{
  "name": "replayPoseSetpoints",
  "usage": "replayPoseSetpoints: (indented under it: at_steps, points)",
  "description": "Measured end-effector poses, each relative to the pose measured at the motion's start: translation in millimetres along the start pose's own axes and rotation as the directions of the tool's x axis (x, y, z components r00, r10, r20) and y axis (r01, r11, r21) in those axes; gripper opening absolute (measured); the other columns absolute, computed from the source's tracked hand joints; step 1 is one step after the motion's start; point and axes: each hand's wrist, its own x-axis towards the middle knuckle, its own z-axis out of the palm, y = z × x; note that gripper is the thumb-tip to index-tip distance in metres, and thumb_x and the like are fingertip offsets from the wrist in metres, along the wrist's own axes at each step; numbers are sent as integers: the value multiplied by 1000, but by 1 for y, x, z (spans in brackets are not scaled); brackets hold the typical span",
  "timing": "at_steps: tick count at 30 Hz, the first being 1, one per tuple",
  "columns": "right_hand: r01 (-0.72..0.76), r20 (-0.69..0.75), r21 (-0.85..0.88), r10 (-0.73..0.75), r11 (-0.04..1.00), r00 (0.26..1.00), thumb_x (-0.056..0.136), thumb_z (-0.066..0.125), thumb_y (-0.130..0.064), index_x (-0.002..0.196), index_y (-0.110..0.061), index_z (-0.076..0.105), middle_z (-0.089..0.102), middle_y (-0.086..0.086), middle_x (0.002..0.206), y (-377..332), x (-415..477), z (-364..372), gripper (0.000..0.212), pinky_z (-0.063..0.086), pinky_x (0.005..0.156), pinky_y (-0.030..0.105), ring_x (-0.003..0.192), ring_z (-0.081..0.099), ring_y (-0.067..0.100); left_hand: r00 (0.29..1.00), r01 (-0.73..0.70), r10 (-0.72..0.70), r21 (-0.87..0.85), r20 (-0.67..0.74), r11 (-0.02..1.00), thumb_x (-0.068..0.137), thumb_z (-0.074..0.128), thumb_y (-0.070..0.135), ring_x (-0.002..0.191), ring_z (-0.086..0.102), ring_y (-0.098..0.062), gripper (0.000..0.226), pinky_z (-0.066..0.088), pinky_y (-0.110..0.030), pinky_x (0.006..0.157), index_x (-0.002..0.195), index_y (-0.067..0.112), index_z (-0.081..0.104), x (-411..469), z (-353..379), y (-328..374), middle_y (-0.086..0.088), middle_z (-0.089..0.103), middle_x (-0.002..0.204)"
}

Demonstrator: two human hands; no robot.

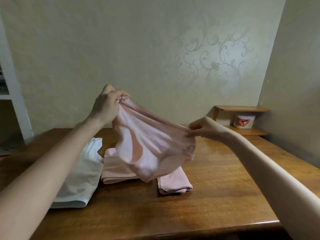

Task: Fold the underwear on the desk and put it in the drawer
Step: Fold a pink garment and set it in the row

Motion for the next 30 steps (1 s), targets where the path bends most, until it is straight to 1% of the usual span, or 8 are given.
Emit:
replayPoseSetpoints:
  at_steps: [2, 5, 8, 13, 16, 22, 26, 30]
  points:
    - [38, -43, 18, -38, 999, 998, 89, 63, -23, 73, -24, 68, 60, -13, 58, 2, -9, -17, 17, 36, 51, 14, 50, 49, -3, 989, -57, 48, 59, 138, 997, 79, 35, -17, 100, 64, -24, 52, 49, -33, 88, 102, 16, 68, -14, 3, -6, -5, 41, 90]
    - [117, -64, 215, -106, 970, 992, 92, 55, -31, 98, -9, 70, 69, 0, 82, 5, -18, -32, 27, 49, 61, 16, 74, 63, 3, 901, -80, 48, 57, 432, 995, 80, 39, -8, 96, 58, -21, 60, 46, -35, 90, 101, 45, 56, -31, 5, -7, -2, 42, 97]
    - [175, -114, 375, -141, 911, 983, 91, 50, -34, 92, -5, 65, 64, 0, 87, 2, -22, -35, 32, 48, 77, 23, 87, 62, 11, 807, -48, 40, -1, 589, 999, 78, 43, -2, 94, 59, -19, 63, 46, -35, 90, 87, 59, 52, -37, 10, -4, 0, 45, 101]
    - [232, -179, 465, -166, 855, 970, 88, 61, -26, 74, -19, 68, 64, -6, 74, -8, -23, -37, 17, 45, 65, 19, 73, 61, 11, 913, 28, 41, -163, 406, 986, 72, 55, -4, 62, 45, -3, 51, 36, -18, 63, 69, 47, 55, -32, 10, -2, 12, 52, 68]
    - [230, -215, 364, -159, 902, 964, 74, 61, -16, 80, -16, 71, 68, 0, 79, -4, -26, -46, 12, 47, 63, 17, 72, 60, 10, 919, 166, -21, -339, 393, 926, 67, 67, 14, 65, 42, -11, 22, 35, -25, 63, 65, 33, 55, -30, -3, -1, 1, 54, 71]
    - [215, -389, 35, -185, 976, 903, 70, 54, -20, 75, -24, 60, 60, -2, 84, 8, -28, -48, 9, 43, 72, 28, 81, 54, 6, 983, 184, -114, -820, 146, 543, 64, 58, 0, 73, 56, -3, 25, 41, -11, 66, 52, 22, 56, -30, -18, 2, 13, 66, 74]
    - [239, -353, 316, -120, 918, 928, 80, 52, -2, 65, -11, 61, 70, -1, 93, 13, -32, -53, 20, 41, 86, 37, 95, 57, 19, 961, 276, -124, -865, 247, 420, 78, 61, 9, 53, 47, 0, 23, 39, -10, 49, 60, 21, 53, -36, -19, 0, 12, 54, 58]
    - [228, -187, 602, -142, 766, 972, 82, 52, -12, 70, -15, 61, 71, 7, 99, 6, -43, -47, 14, 43, 74, 29, 88, 54, 26, 913, 396, -154, -734, 377, 551, 78, 59, 12, 44, 43, 0, 16, 35, -13, 39, 69, 20, 48, -43, -14, -3, 14, 48, 52]
